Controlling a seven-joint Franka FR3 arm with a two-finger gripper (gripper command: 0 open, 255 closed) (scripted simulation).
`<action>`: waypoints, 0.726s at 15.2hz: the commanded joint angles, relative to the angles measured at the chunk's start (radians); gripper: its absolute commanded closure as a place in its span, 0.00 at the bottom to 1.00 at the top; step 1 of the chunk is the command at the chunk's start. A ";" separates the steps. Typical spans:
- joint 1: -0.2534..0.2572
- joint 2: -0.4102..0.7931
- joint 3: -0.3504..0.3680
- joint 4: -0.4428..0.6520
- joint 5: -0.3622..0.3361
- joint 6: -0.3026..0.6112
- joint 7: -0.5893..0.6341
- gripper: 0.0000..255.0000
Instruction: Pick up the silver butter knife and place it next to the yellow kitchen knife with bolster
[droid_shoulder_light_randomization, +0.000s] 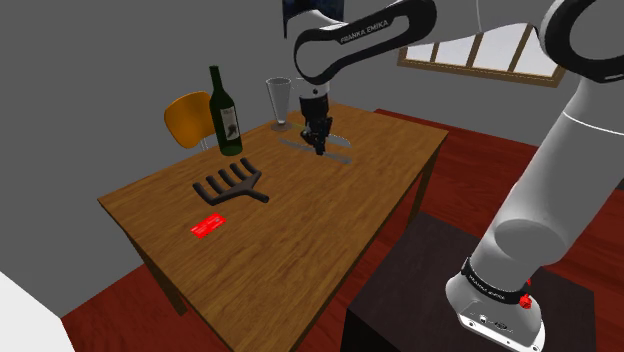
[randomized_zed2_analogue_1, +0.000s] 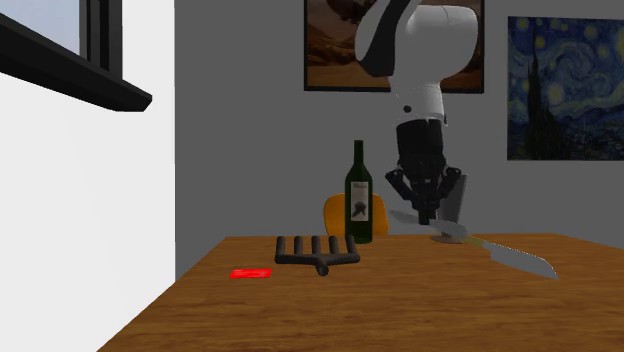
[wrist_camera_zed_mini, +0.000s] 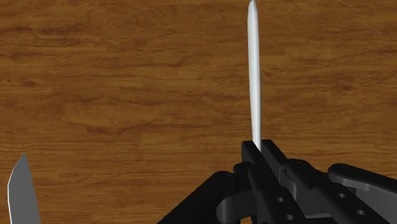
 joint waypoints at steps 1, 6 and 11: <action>-0.021 0.025 -0.021 0.028 -0.011 -0.002 -0.039 1.00; -0.073 0.104 -0.072 0.125 -0.035 -0.015 -0.135 1.00; -0.120 0.195 -0.112 0.243 -0.051 -0.038 -0.220 1.00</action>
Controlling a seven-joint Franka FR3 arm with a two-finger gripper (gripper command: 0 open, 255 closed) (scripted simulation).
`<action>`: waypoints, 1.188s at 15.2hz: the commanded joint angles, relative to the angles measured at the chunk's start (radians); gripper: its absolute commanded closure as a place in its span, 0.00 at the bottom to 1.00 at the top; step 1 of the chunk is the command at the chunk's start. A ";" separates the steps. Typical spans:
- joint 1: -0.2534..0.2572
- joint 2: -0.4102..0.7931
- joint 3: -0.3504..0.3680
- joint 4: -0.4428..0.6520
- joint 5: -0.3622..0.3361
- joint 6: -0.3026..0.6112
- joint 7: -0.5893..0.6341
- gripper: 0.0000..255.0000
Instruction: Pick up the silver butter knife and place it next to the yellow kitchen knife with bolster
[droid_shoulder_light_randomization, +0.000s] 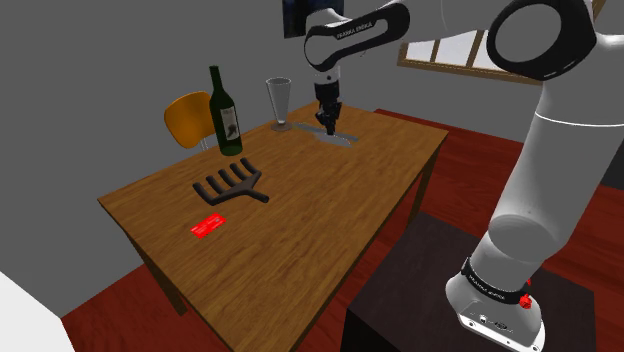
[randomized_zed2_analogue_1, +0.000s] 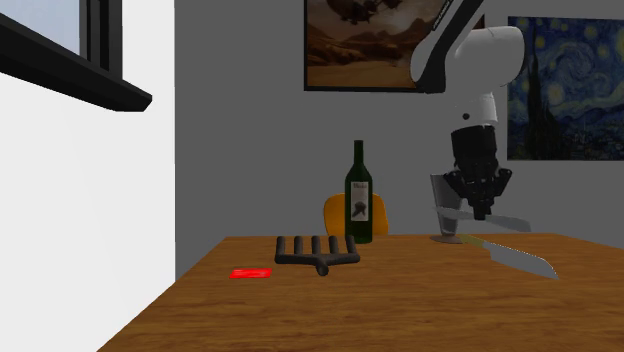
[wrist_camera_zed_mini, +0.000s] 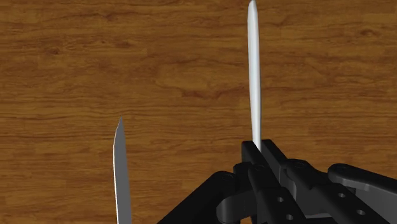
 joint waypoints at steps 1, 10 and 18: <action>-0.008 0.024 -0.007 0.020 -0.004 0.006 -0.014 1.00; -0.008 0.053 -0.008 -0.064 -0.009 0.118 -0.005 1.00; -0.008 0.091 -0.009 -0.123 -0.016 0.215 0.004 1.00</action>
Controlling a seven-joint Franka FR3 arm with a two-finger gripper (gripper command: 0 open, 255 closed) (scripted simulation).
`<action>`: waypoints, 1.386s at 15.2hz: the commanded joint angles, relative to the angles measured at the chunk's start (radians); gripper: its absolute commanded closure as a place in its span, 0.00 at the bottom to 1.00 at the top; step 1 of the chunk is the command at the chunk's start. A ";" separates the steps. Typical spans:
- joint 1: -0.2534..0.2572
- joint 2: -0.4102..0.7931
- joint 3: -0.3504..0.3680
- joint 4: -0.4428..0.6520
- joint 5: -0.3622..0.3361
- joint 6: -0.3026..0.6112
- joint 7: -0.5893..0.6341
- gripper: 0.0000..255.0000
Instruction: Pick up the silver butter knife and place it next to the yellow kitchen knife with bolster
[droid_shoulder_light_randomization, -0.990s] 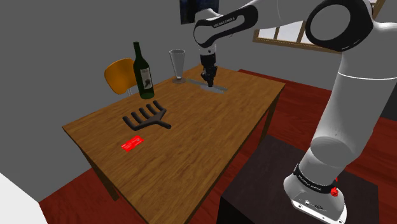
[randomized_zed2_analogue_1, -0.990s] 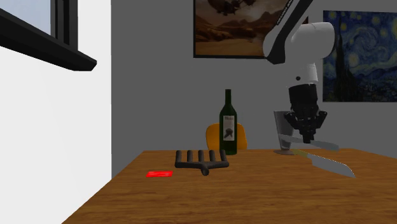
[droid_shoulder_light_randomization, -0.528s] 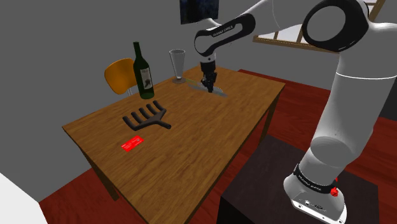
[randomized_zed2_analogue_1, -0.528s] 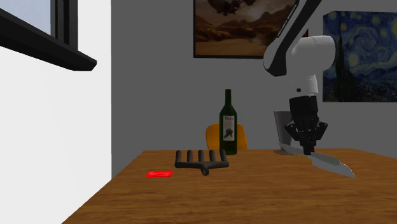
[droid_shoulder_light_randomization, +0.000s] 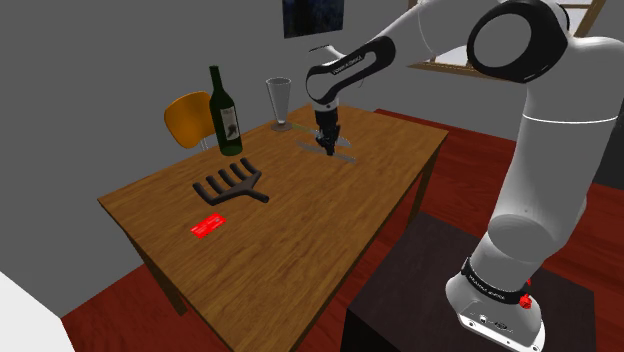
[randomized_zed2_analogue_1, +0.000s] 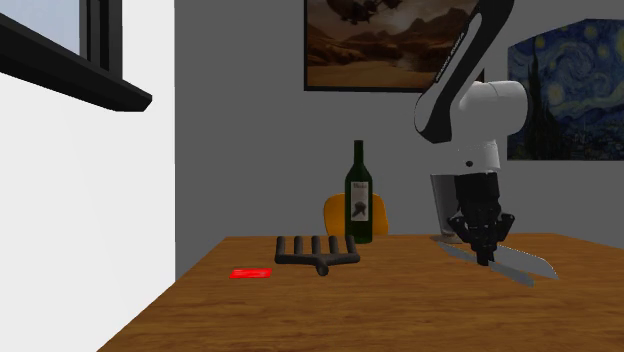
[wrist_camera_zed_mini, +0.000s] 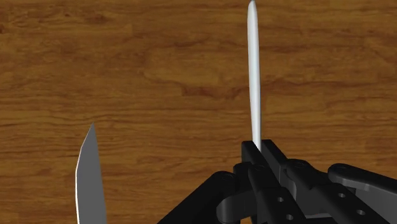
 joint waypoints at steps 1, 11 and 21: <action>0.000 0.012 -0.001 -0.013 -0.002 0.026 0.002 1.00; 0.000 0.017 -0.001 -0.017 -0.003 0.034 0.003 0.00; 0.004 -0.011 0.003 0.076 0.004 -0.086 -0.002 0.00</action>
